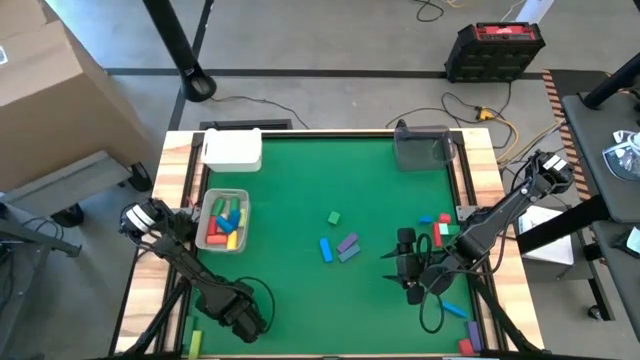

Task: Sort blocks by size
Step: Put the green rectangular block into the white bin

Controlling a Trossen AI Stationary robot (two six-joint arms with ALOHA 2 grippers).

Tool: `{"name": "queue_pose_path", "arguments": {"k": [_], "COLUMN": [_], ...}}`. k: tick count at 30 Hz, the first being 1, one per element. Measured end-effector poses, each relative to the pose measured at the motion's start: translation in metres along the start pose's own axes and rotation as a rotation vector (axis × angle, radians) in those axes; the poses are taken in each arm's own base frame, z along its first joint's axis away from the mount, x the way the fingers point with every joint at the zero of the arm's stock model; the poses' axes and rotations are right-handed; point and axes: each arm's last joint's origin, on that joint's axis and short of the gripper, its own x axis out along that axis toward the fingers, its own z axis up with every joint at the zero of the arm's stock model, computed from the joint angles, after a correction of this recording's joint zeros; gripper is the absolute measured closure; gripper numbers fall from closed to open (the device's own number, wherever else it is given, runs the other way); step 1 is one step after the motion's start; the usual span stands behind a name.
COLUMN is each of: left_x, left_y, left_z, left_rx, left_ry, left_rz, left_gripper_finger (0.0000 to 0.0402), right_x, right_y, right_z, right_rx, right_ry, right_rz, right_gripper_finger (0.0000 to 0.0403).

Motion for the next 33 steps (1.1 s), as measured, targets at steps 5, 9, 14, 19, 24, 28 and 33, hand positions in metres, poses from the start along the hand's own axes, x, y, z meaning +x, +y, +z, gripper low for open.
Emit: {"name": "queue_pose_path", "arguments": {"k": [5, 9, 14, 19, 24, 28, 33], "left_x": [0.003, 0.002, 0.002, -0.005, -0.036, -0.077, -0.125], "left_y": [-0.001, -0.003, -0.001, -0.004, -0.018, -0.029, -0.032], "left_z": [0.005, 0.009, 0.011, 0.01, 0.02, 0.03, 0.069], "left_rx": [0.001, 0.023, 0.06, 0.232, 0.42, 0.512, 0.58], "left_ry": [-0.003, -0.024, -0.056, -0.157, -0.507, -0.666, -0.756], "left_rz": [-0.031, -0.042, -0.034, -0.034, 0.014, 0.06, 0.17], "left_gripper_finger": [0.0231, 0.03, 0.032, 0.032, 0.032, 0.032, 0.032], "right_x": [0.0, 0.0, 0.0, 0.0, 0.0, 0.0, 0.0], "right_y": [0.0, 0.0, 0.0, 0.0, 0.0, 0.0, 0.0], "right_z": [0.0, 0.0, 0.0, 0.0, 0.001, 0.001, 0.001], "right_rx": [0.0, 0.0, 0.0, 0.0, 0.005, 0.006, 0.015], "right_ry": [0.0, 0.0, 0.0, 0.0, -0.008, -0.01, -0.014], "right_rz": [0.0, 0.0, 0.0, 0.0, 0.002, 0.003, 0.004], "right_gripper_finger": [0.0182, 0.0178, 0.0177, 0.0183, 0.0181, 0.0184, 0.0188]}}
